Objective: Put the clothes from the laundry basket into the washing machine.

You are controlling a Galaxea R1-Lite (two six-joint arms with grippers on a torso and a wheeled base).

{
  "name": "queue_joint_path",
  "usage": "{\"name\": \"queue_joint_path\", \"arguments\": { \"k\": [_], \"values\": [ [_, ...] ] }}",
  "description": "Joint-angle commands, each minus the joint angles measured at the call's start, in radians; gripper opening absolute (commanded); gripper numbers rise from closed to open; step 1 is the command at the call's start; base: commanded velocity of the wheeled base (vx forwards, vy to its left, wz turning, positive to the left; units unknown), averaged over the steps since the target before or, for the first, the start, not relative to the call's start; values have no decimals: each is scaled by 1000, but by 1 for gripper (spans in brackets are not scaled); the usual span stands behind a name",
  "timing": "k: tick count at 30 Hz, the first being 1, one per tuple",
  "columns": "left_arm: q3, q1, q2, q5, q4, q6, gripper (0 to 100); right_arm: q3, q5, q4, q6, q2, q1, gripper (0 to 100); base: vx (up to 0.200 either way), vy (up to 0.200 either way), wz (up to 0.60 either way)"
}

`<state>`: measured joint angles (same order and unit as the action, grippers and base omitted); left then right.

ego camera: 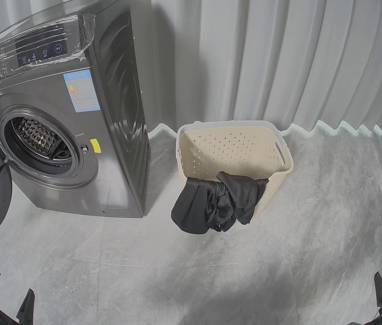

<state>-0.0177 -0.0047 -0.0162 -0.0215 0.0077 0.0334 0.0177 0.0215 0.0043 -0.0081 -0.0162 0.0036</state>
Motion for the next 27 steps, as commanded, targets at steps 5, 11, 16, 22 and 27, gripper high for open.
{"name": "queue_joint_path", "arguments": {
  "k": [5, 11, 16, 22, 27],
  "values": [
    [16, 0, 16, 0, 0, 0, 100, -16, 0, -3, -3, 16, 1, 100, 200, 0, 0],
    [16, 0, 16, 0, 0, 2, 100, -18, -3, -4, 10, 16, 1, 100, 67, 0, 0],
    [16, 0, 16, 0, 0, 0, 100, 27, 15, -41, 17, 16, -1, 100, 0, 0, 0],
    [16, 0, 16, 6, 0, 0, 100, 343, 94, 37, 45, -176, 6, 100, 0, 0, 0],
    [16, 0, 16, 8, 0, 2, 100, 361, 225, 79, 46, -390, 9, 100, 200, 0, 0]
  ]
}}
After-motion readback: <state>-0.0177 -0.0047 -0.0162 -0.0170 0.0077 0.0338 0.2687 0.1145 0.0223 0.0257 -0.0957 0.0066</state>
